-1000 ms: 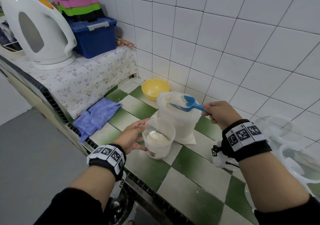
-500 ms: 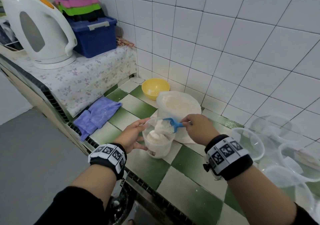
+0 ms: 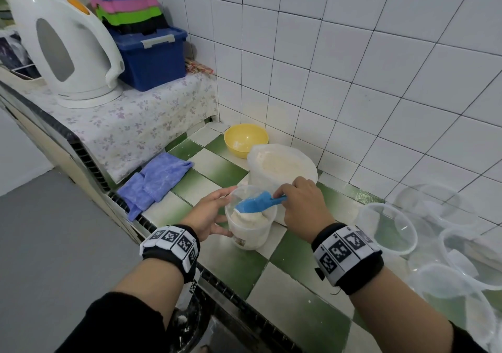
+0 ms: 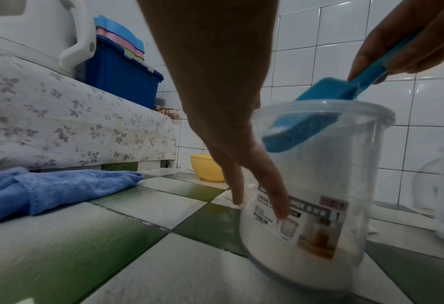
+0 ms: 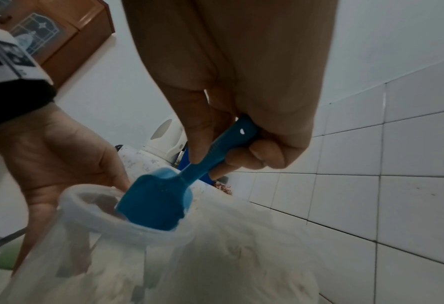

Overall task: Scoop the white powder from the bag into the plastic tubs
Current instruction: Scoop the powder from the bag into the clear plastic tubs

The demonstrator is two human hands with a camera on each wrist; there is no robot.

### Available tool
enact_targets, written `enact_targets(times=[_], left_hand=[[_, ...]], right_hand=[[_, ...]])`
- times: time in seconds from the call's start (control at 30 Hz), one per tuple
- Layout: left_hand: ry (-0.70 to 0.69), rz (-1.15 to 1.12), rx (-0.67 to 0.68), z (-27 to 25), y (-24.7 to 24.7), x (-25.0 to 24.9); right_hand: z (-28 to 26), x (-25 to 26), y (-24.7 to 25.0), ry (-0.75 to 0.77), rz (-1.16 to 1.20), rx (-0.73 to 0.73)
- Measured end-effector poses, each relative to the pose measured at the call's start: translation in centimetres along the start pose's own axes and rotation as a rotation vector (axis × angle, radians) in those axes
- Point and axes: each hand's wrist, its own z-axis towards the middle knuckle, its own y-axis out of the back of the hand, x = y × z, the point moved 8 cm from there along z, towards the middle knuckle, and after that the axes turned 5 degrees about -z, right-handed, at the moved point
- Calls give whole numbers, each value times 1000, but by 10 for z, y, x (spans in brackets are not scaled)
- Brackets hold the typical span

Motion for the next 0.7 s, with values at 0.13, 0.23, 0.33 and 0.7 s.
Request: enact_targets(times=[0.13,0.23,0.33,0.7], left_hand=[[2,7,8,2,1,-1],[6,18,9,4,2,-2],[10,24,10,5,2,-2],[8,32,29,7,1,-2]], right_hand=[[3,-16,7,-85,68,69],[6,-32,21,-176,244,64],[9,-46,42,-216,405,6],[43,-58,57,-141,-429,-44]])
